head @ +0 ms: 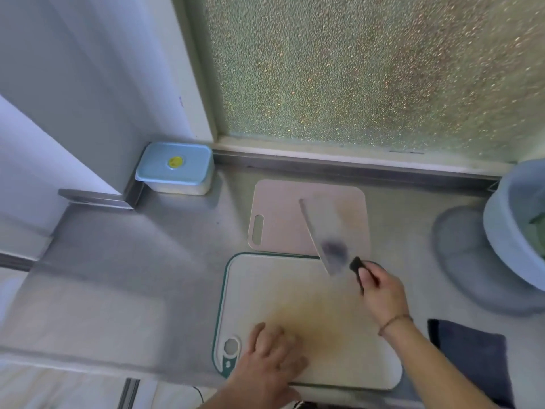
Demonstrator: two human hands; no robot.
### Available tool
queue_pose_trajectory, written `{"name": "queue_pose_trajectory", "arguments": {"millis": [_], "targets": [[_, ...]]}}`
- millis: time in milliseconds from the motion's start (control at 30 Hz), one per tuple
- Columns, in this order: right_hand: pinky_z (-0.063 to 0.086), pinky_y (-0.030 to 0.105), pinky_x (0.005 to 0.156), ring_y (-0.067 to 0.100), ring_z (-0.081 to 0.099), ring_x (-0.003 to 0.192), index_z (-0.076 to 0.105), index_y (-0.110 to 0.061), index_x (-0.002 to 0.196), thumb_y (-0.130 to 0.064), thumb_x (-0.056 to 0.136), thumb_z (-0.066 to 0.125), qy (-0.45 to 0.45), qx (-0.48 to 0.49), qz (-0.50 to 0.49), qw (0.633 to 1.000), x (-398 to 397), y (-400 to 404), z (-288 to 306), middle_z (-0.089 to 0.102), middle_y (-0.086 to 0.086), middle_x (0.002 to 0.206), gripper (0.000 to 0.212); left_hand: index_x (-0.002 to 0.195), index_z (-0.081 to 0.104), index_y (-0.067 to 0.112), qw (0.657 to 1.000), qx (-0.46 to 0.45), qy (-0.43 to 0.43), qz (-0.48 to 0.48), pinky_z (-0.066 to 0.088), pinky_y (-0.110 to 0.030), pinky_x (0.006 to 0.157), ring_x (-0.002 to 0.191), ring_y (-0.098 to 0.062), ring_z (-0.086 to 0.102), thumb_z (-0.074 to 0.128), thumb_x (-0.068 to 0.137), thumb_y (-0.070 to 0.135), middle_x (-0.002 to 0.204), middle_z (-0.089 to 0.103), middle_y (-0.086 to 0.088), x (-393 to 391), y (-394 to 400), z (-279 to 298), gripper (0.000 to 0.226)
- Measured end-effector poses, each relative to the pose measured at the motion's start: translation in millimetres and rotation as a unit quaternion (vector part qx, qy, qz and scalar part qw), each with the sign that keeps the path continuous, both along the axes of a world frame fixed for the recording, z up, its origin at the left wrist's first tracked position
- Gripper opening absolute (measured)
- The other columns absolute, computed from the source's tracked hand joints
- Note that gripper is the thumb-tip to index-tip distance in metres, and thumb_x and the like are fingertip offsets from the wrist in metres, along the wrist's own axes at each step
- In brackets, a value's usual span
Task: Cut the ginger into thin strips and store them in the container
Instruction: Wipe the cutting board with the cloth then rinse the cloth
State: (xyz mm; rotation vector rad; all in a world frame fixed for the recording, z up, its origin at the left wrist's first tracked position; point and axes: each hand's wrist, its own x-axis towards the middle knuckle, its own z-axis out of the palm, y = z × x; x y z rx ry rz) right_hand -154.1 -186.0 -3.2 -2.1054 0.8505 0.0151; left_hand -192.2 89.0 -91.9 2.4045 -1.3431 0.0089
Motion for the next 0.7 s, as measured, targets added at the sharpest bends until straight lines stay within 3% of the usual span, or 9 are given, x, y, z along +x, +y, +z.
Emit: {"name": "queue_pose_trajectory", "arguments": {"millis": [67,167,233,367,433,567,633,700], "targets": [[0.038,0.028,0.067,0.033,0.062,0.085,0.072,-0.006,0.105,-0.012,0.095,0.056,0.015,-0.081,0.067,0.994,53.9,-32.9,-17.8,0.071,0.020,0.095,0.020,0.118,0.057,0.042,1.000,0.020,0.014,-0.009,0.049,-0.053,0.098,0.116,-0.025,0.053,0.073,0.073,0.063,0.135,0.053,0.007,-0.3,2.1,5.1,0.052],[0.047,0.036,0.072,0.035,0.060,0.087,0.073,-0.019,0.097,-0.022,0.095,0.053,0.052,-0.145,0.156,0.976,108.7,-63.5,-37.9,0.069,0.018,0.098,0.021,0.102,0.063,0.035,1.000,-0.009,0.011,0.000,0.045,-0.034,0.085,0.091,-0.018,0.054,0.082,0.069,0.044,0.104,0.060,0.007,-5.2,0.9,5.7,0.039],[0.050,0.038,0.082,0.035,0.060,0.097,0.073,-0.023,0.104,-0.027,0.096,0.052,0.072,-0.168,0.187,0.965,130.8,-74.7,-46.2,0.070,0.012,0.107,0.023,0.090,0.061,0.029,1.000,-0.009,0.006,0.000,0.039,-0.029,0.076,0.078,-0.016,0.054,0.086,0.065,0.032,0.089,0.062,0.007,-10.1,3.8,2.7,0.035],[0.051,0.037,0.080,0.034,0.060,0.094,0.075,-0.023,0.094,-0.028,0.093,0.056,0.036,-0.232,0.254,0.938,155.3,-85.8,-63.1,0.068,0.011,0.106,0.019,0.091,0.057,0.027,1.000,0.008,-0.007,0.015,0.038,-0.028,0.074,0.073,-0.016,0.057,0.084,0.067,0.023,0.088,0.062,0.006,-14.2,22.1,-0.7,0.036],[0.052,0.036,0.078,0.034,0.061,0.091,0.075,-0.020,0.092,-0.024,0.089,0.061,0.005,-0.236,0.236,0.943,155.9,-84.2,-66.6,0.069,0.011,0.101,0.015,0.096,0.056,0.027,1.000,0.018,-0.006,0.013,0.037,-0.028,0.074,0.075,-0.016,0.054,0.075,0.071,0.022,0.089,0.062,0.006,-15.7,30.2,1.0,0.031],[0.048,0.037,0.068,0.036,0.058,0.079,0.067,-0.015,0.075,-0.025,0.082,0.054,-0.093,-0.276,0.156,0.944,91.2,-49.5,-38.7,0.064,0.008,0.079,0.018,0.093,0.053,0.026,0.999,0.021,-0.003,0.026,0.034,-0.027,0.073,0.076,-0.015,0.047,0.063,0.081,0.026,0.084,0.060,0.006,-16.1,35.1,2.3,0.016],[0.040,0.038,0.074,0.031,0.052,0.083,0.063,-0.017,0.072,-0.027,0.080,0.056,-0.099,-0.349,0.192,0.912,18.4,-21.9,-25.1,0.061,0.002,0.081,0.014,0.090,0.053,0.025,0.999,0.014,-0.002,0.031,0.033,-0.027,0.072,0.076,-0.016,0.046,0.062,0.082,0.024,0.082,0.058,0.006,-15.6,34.4,1.1,0.012],[0.040,0.038,0.075,0.026,0.050,0.086,0.063,-0.019,0.071,-0.033,0.082,0.055,-0.082,-0.353,0.254,0.897,-62.2,5.6,-24.0,0.058,-0.001,0.084,0.020,0.090,0.053,0.025,0.999,0.014,-0.005,0.032,0.032,-0.028,0.072,0.075,-0.016,0.046,0.062,0.082,0.024,0.082,0.058,0.006,-15.6,33.4,0.1,0.013]]}}
